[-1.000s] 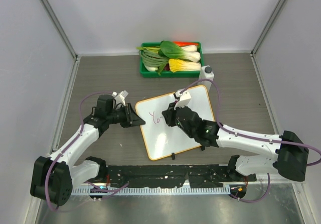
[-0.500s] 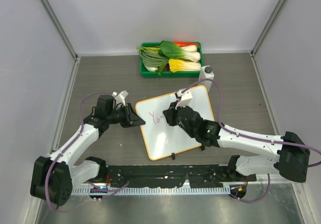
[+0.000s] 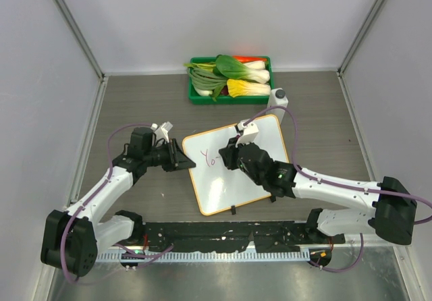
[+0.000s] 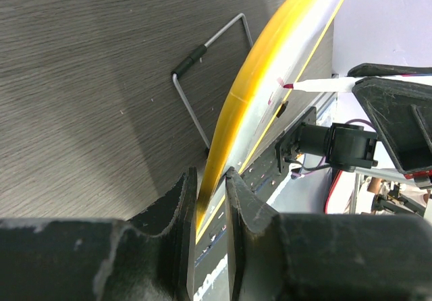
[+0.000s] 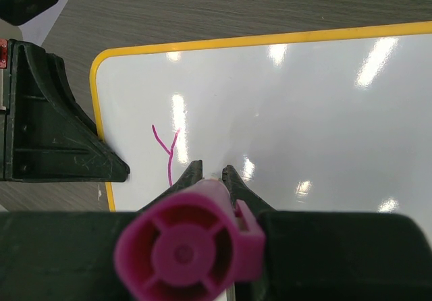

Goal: Write a sentence on the whiteboard
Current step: Write on the whiteboard at the whiteboard stand.

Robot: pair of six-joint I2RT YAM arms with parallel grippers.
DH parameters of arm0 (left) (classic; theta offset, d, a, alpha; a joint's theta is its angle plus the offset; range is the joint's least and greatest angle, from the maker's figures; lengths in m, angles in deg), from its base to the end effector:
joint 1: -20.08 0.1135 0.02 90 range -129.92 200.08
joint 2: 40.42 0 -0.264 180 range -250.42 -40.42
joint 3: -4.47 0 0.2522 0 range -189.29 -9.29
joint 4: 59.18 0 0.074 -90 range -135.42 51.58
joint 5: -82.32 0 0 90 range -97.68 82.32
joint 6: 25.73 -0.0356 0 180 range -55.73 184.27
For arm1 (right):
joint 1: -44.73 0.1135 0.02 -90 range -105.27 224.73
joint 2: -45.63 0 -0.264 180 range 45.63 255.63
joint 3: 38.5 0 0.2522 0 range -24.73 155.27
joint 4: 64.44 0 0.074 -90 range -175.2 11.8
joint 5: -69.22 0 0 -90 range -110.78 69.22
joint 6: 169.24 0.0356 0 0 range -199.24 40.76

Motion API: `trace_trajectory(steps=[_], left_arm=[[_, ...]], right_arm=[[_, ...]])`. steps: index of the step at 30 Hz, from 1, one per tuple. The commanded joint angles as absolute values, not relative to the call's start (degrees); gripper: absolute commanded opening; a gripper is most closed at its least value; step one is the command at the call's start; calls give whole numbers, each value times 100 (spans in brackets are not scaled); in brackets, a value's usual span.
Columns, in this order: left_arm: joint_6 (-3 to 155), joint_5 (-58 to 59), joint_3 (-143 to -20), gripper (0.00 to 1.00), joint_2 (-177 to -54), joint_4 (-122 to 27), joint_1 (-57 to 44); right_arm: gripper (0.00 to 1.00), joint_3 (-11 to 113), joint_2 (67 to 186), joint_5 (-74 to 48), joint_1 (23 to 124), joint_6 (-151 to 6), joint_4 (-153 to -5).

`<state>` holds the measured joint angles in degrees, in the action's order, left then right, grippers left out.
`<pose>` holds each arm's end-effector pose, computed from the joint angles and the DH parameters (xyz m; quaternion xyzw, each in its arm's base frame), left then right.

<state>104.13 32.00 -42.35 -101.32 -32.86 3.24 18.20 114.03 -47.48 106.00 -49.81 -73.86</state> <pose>0.1977 -0.0836 0.2171 -0.0309 0.8651 -0.4585 0.2009 0.1431 0.2277 0.2697 -0.0945 0.8075 0.2576 0.5222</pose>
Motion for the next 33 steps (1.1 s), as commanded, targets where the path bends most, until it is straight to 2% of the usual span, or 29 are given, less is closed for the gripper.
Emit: trace_trajectory(steps=[1,33], left_arm=[[10373,3178,-4339,4,-10159,-3303,259],[10373,3187,-4348,4,-10212,-3303,259]], right_arm=[[1,1851,11392,-4864,10572,-4963,-7125],[1,1578,11269,-4706,10572,-4918,-7609]])
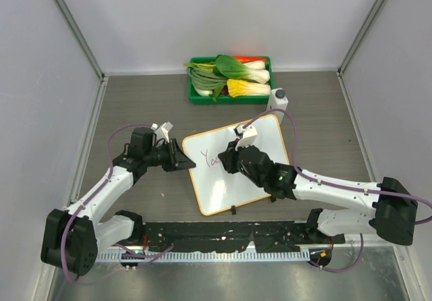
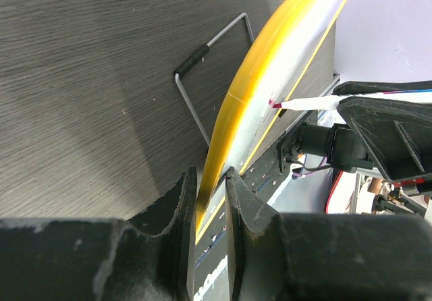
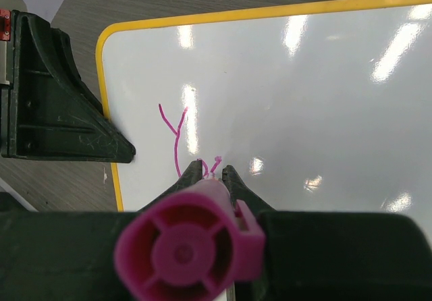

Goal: Write a sentence on the whiteboard
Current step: Write on the whiteboard at the whiteboard stand.

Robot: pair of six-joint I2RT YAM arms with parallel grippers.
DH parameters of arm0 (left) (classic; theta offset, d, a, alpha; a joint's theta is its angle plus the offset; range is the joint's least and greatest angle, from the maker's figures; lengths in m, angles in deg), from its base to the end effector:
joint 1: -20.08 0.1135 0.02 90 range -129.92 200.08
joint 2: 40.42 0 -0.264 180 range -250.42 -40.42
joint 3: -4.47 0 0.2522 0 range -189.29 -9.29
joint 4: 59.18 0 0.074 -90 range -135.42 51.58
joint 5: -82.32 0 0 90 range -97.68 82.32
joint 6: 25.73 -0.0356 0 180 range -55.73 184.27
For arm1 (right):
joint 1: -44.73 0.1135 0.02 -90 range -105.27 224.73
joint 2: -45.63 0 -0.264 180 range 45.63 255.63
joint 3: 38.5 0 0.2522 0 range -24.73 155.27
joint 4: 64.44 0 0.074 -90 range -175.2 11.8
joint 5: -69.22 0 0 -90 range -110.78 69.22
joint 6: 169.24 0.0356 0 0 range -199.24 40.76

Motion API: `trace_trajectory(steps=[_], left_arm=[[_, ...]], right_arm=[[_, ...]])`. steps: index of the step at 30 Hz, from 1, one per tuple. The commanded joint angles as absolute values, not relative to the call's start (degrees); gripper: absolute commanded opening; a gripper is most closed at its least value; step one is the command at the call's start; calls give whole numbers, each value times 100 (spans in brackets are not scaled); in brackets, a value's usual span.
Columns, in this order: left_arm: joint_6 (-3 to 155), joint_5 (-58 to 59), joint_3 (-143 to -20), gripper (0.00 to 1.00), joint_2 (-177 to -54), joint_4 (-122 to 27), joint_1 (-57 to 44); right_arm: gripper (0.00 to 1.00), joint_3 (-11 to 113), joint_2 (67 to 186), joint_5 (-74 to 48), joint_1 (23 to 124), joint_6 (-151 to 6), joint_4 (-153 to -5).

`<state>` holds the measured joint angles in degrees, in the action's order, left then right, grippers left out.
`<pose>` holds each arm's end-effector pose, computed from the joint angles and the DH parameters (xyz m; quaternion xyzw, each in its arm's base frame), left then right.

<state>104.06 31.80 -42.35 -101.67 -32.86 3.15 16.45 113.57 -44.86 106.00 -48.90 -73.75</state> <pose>0.1983 -0.0840 0.2159 -0.0316 0.8666 -0.4565 0.1993 0.1402 0.2255 0.2611 -0.1046 0.8138 0.2698 0.5040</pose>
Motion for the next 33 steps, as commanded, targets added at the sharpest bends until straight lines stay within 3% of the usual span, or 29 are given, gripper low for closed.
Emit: trace_trajectory(steps=[1,18,33], left_arm=[[10373,3187,-4348,4,-10212,-3303,250],[10373,3187,-4340,3,-10203,-3303,242],[10365,3195,-4348,3,-10194,-3303,242]], right_arm=[[1,1578,11269,-4759,10572,-4910,-7609],[1,1965,11313,-5295,10564,-4998,-7688],[1,1667,11216,-4838,10564,-4954,-7705]])
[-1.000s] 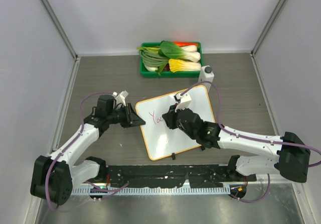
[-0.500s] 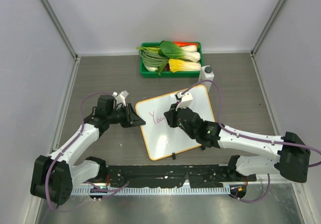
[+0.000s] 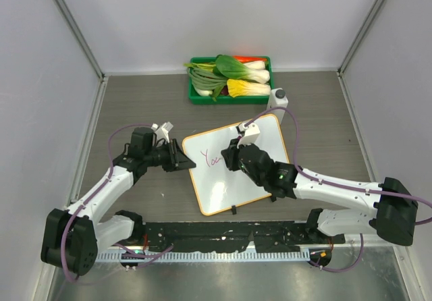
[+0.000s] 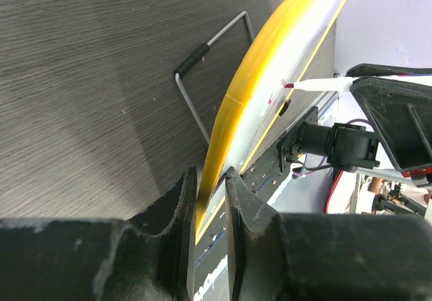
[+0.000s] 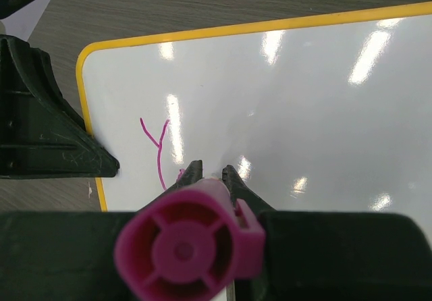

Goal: Write a sentence on the whiteboard
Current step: Write on the whiteboard at the whiteboard stand, then put down the whiteboard on the whiteboard stand.

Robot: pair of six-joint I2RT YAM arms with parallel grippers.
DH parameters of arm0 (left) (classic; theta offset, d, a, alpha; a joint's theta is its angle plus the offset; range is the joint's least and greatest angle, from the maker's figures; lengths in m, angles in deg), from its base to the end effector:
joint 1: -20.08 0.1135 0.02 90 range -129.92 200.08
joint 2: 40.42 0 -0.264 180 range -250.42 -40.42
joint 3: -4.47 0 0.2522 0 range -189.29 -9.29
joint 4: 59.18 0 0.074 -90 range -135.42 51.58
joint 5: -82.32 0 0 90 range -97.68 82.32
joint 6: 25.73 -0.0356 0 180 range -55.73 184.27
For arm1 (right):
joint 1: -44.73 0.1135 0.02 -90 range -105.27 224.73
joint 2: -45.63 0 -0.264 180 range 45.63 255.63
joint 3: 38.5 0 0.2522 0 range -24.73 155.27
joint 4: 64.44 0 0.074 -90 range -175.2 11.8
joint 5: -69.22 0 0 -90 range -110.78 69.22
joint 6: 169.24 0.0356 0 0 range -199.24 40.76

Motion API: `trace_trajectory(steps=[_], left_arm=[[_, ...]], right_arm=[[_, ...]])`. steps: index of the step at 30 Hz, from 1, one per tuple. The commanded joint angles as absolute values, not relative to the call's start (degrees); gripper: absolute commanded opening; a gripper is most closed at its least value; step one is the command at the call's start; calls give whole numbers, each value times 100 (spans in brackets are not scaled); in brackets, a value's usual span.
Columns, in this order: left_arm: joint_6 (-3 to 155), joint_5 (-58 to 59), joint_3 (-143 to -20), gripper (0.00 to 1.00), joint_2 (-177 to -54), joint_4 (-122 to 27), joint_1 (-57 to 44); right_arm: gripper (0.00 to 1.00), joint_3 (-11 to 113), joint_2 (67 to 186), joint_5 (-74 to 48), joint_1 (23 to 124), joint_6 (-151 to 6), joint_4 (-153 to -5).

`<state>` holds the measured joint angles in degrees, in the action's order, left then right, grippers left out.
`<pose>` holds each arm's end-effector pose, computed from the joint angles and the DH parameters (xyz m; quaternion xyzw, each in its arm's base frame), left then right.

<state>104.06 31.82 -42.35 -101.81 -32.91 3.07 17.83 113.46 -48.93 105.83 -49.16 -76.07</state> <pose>0.1984 -0.0844 0.2155 -0.0312 0.8668 -0.4565 0.1982 0.1425 0.2234 0.2663 -0.0873 0.8158 0.2398 0.5190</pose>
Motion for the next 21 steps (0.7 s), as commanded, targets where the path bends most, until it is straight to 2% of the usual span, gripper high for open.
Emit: trace_trajectory(steps=[1,16,19,21], left_arm=[[10365,3187,-4340,3,-10194,-3303,242],[10321,3134,-4462,3,-10273,-3198,233],[10215,3055,-4638,7,-10308,-2987,233],[10093,2976,-4796,15,-10317,-2768,242]], right_arm=[[1,1640,11199,-4803,10555,-4936,-7705],[1,1587,10997,-4742,10555,-4875,-7670],[1,1683,10734,-4654,10546,-4892,-7583],[1,1736,10532,-4584,10502,-4901,-7565]])
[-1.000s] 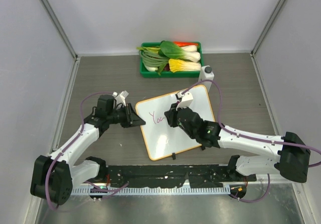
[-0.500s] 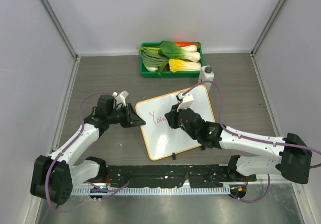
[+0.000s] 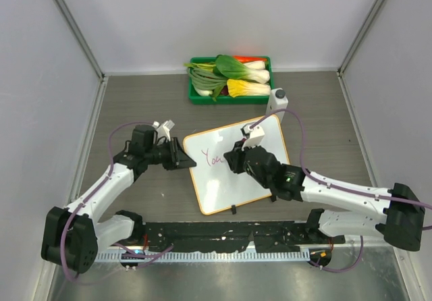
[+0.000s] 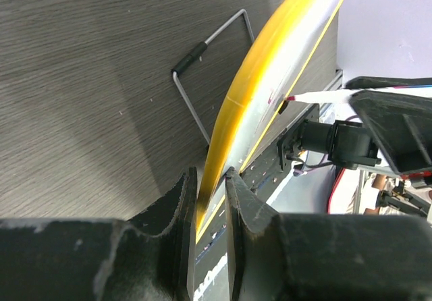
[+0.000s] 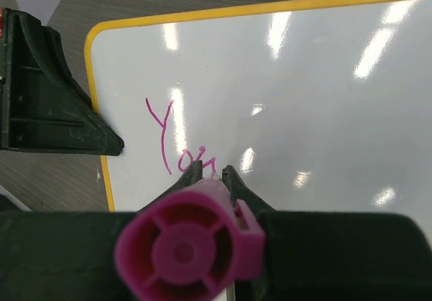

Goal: Write a sentence on the whiteboard
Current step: Put down the whiteboard on the whiteboard stand.

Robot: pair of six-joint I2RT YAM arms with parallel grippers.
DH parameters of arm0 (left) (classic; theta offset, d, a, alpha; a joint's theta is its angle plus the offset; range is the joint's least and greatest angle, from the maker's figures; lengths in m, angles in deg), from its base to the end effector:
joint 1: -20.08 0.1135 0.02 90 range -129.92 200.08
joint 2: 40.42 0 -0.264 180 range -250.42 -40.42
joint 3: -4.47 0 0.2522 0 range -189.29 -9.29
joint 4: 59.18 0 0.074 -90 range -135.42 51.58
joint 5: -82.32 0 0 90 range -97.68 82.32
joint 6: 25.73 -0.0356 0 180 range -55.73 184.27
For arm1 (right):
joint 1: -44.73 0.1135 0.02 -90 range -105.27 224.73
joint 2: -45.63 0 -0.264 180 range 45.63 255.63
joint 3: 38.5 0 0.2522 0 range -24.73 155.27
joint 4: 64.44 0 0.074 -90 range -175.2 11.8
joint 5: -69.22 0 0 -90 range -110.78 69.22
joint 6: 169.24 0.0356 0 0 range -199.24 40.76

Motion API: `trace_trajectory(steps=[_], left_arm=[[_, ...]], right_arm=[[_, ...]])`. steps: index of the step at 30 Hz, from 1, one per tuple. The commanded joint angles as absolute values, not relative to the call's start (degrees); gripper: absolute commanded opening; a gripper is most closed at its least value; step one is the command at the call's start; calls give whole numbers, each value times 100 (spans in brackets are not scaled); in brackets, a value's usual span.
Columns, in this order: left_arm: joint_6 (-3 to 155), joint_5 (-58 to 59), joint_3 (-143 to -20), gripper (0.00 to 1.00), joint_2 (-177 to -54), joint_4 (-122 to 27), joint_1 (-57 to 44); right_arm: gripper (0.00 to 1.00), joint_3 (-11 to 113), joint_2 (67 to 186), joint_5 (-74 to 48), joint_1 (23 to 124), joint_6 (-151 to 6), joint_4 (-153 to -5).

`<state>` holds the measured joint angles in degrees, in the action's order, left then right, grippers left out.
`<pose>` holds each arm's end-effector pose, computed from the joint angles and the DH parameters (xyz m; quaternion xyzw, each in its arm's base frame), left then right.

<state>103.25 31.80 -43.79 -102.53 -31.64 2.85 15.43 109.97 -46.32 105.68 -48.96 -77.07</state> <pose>0.2010 -0.0860 0.2194 -0.0253 0.8686 -0.4540 0.1967 0.1355 0.2123 0.2644 -0.0975 0.8167 0.2555 0.5081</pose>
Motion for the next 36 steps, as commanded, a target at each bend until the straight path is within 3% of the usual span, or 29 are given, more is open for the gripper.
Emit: trace_trajectory(steps=[1,5,8,12,21,23,25,32,36], left_arm=[[10022,2932,-4901,19,-10326,-2654,242],[9671,2695,-5270,31,-10352,-2127,242],[9425,2563,-5499,50,-10423,-1766,242],[9284,2484,-5658,66,-10458,-1589,242],[9195,2326,-5921,79,-10292,-1448,241],[9248,2290,-5956,85,-10160,-1475,242],[9379,2264,-5931,100,-9967,-1623,250],[10442,2255,-5071,100,-9334,-3195,242],[11014,2159,-4394,95,-9114,-4267,242]], right_arm=[[1,1763,10409,-4557,10493,-4910,-7565],[1,1745,10057,-4311,10335,-4901,-7635],[1,1675,9837,-3804,10029,-4822,-7661],[1,1412,9503,-2680,9264,-4585,-7548],[1,1086,9160,-463,7691,-4111,-7222],[1,1069,9125,-295,7594,-4075,-7126],[1,1069,9090,-242,7567,-4136,-7125],[1,1034,9019,-224,7558,-4303,-7204],[1,1016,8984,-233,7540,-4347,-7248]])
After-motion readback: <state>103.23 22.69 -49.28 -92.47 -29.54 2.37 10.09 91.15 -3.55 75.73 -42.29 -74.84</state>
